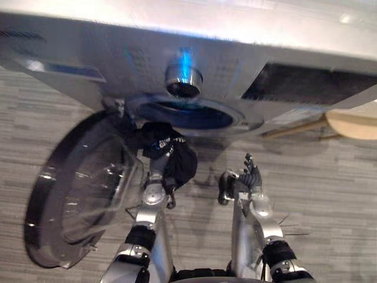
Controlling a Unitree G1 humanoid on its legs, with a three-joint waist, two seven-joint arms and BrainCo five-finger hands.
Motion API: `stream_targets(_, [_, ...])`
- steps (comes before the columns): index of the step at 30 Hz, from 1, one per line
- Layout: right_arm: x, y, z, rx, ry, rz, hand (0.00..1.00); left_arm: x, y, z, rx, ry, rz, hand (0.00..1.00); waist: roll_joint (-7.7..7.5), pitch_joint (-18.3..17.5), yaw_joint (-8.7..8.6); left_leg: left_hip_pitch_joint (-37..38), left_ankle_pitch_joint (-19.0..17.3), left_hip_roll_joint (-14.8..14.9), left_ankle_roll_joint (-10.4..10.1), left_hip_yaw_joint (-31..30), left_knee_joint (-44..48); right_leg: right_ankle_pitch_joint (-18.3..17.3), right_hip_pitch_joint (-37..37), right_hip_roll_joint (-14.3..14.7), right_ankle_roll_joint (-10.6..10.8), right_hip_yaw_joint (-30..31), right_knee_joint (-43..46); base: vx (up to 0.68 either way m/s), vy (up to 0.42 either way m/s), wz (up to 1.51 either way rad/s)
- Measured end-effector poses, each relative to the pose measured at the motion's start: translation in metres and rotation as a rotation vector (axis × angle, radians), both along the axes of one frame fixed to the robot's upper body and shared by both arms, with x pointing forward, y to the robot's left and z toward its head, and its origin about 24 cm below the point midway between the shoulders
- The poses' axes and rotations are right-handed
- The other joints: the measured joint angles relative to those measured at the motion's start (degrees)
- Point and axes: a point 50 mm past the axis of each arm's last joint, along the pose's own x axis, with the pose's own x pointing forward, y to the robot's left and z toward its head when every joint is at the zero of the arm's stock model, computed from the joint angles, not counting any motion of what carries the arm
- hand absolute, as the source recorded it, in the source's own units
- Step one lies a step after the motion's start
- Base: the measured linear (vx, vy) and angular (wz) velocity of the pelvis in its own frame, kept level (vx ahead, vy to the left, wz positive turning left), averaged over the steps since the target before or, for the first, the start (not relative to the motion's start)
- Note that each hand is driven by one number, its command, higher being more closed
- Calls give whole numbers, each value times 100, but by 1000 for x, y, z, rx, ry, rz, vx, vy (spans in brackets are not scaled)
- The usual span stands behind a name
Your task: Pick up the laundry basket with both hands and put the clothes into the washing machine.
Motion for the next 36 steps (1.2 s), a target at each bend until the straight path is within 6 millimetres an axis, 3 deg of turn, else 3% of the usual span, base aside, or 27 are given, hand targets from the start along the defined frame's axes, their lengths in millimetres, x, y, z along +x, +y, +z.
stream_targets(4, [14,0,36,17,-154,-18,0,23,-5,42,-57,-129,18,100,-18,10,-1,-1005,-129,88,0,-150,843,-189,-1033,23,-49,144,893,-76,-73,-1])
stream_targets(6, [19,-3,55,24,-238,-32,0,35,-8,80,-72,-249,19,100,-19,10,-18,-1493,-140,97,-3,-212,1176,-247,-1540,29,-68,205,1267,-72,-83,4])
stream_targets(7, [19,-3,58,25,-254,-33,0,37,-8,88,-72,-276,16,100,-19,10,-26,-1576,-141,99,-5,-226,1226,-275,-1622,31,-40,211,1317,-58,-76,3])
stream_targets(11, [17,-3,75,32,-338,-28,0,50,-5,162,-46,-502,27,100,-32,3,-163,-1959,-145,133,-13,-319,1482,-311,-1994,85,-58,232,1587,-33,-60,-1])
stream_targets(12, [16,-3,78,33,-355,-27,0,50,-6,190,-38,-587,20,100,-33,2,-194,-2011,-144,134,-14,-317,1489,-305,-2051,85,-67,237,1601,0,-35,-2])
stream_targets(13, [15,-3,79,33,-360,-27,0,50,-9,202,-38,-621,12,100,-34,2,-194,-2028,-143,134,-15,-318,1489,-304,-2068,85,-69,236,1604,12,-32,1])
stream_targets(15, [15,-3,81,30,-371,-9,0,46,-24,257,22,-782,-39,100,-37,0,-214,-2082,-136,125,-7,-356,1490,-286,-2092,79,-106,202,1610,16,-13,2])
stream_targets(20, [16,0,85,37,-398,27,0,21,-59,349,230,-1074,-123,100,-95,-19,-336,-2285,-113,106,7,-445,1465,-273,-2206,65,-139,93,1531,49,-11,1])
stream_targets(21, [16,0,85,40,-400,26,0,20,-62,355,263,-1088,-121,0,-95,-19,-351,-2302,-113,109,7,-453,1458,-270,-2210,67,-142,80,1511,62,1,-7])
stream_targets(22, [17,-1,87,47,-408,22,0,20,-69,369,411,-1111,-102,0,-99,-21,-383,-2324,-112,124,8,-461,1402,-252,-2211,77,-165,34,1427,54,3,-6])
stream_targets(25, [16,-4,87,51,-413,23,0,28,-70,370,643,-1087,-31,0,-100,-21,-394,-2322,-92,125,-22,-451,1286,-234,-2209,78,-170,-1,1310,51,-4,-3])
stream_targets(29, [17,-4,86,74,-423,55,0,68,-46,342,985,-804,93,0,-114,-15,-442,-2320,-86,185,-33,-458,1257,-234,-2196,95,-173,-52,1294,50,-18,-2])
stream_targets(32, [16,-4,86,100,-426,70,0,82,-26,331,1085,-645,140,0,-134,-6,-485,-2308,-86,189,-34,-457,1258,-234,-2178,100,-173,-48,1293,0,0,0])
stream_targets(36, [15,-6,78,113,-397,92,0,84,-11,333,1157,-603,178,0,-215,-14,-465,-2270,-73,189,-57,-505,1253,-236,-2080,94,-177,-100,1281,0,-6,2])
